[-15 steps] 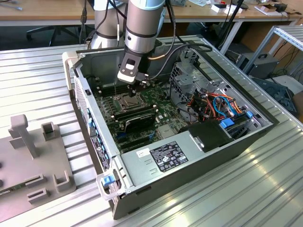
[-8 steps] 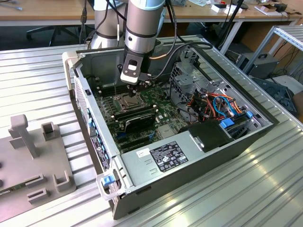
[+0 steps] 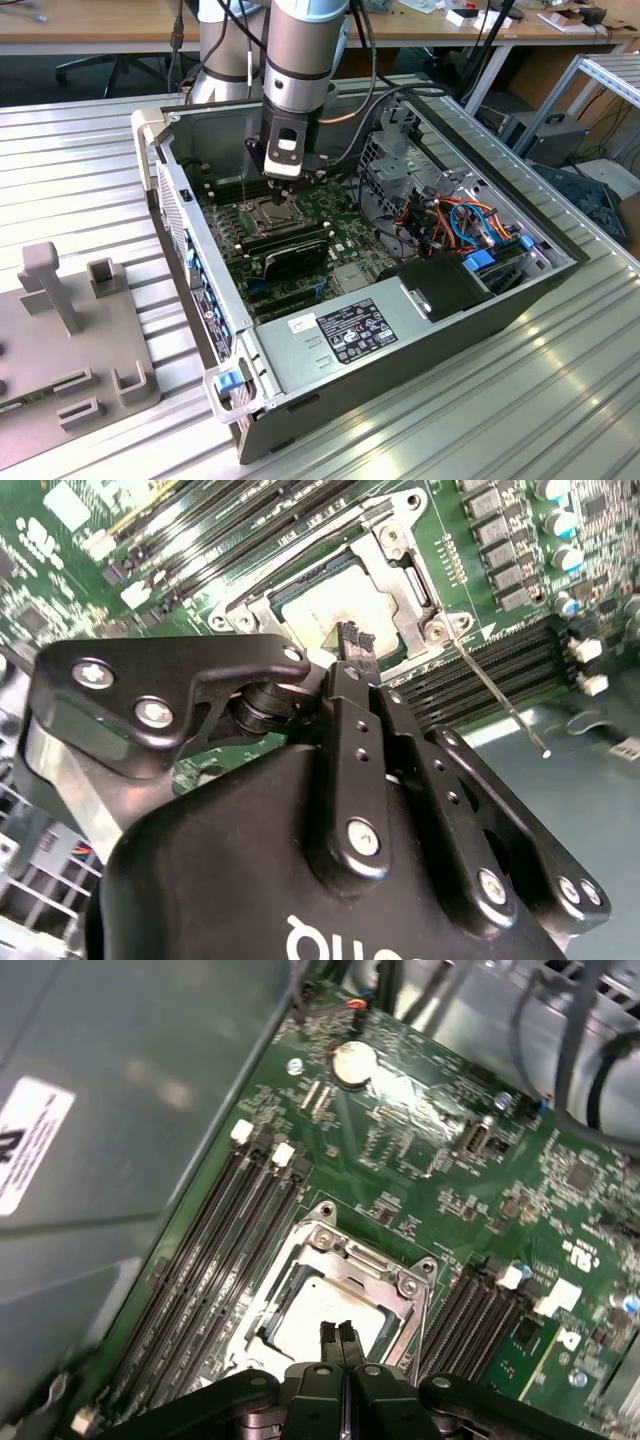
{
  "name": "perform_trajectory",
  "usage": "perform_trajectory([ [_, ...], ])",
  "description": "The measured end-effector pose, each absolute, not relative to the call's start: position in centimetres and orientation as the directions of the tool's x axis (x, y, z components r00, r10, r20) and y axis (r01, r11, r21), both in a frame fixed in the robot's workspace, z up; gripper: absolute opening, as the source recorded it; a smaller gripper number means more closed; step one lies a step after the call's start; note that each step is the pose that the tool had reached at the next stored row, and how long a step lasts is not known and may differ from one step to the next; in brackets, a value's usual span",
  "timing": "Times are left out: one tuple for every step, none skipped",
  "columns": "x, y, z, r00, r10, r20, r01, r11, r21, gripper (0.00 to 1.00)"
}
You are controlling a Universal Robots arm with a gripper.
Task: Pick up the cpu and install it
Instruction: 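Install the first cpu locking lever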
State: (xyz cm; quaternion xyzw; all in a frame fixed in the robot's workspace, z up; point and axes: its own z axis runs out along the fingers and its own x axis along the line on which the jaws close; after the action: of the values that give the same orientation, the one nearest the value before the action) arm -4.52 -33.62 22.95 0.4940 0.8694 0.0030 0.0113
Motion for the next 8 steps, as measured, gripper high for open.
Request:
perform_trajectory([
  [-4.52,-33.62,22.95,-0.527,0.85,-0.017,0.85,0.527,0.016,0.11],
  [-4.52,-33.62,22.95,-0.539,0.842,-0.017,0.842,0.539,0.016,0.11],
  [-4.52,-33.62,22.95,-0.539,0.842,-0.017,0.842,0.54,0.016,0.11],
  [-4.52,-33.62,22.95,-0.539,0.842,-0.017,0.842,0.54,0.016,0.11],
  [-4.52,-33.62,22.96,-0.539,0.842,-0.017,0.842,0.54,0.016,0.11],
  [-4.52,-33.62,22.95,-0.539,0.842,-0.017,0.842,0.54,0.016,0.11],
  [-4.52,-33.62,22.95,-0.54,0.842,-0.017,0.842,0.54,0.016,0.11],
  [-4.52,-33.62,22.95,-0.54,0.842,-0.017,0.842,0.54,0.016,0.11],
])
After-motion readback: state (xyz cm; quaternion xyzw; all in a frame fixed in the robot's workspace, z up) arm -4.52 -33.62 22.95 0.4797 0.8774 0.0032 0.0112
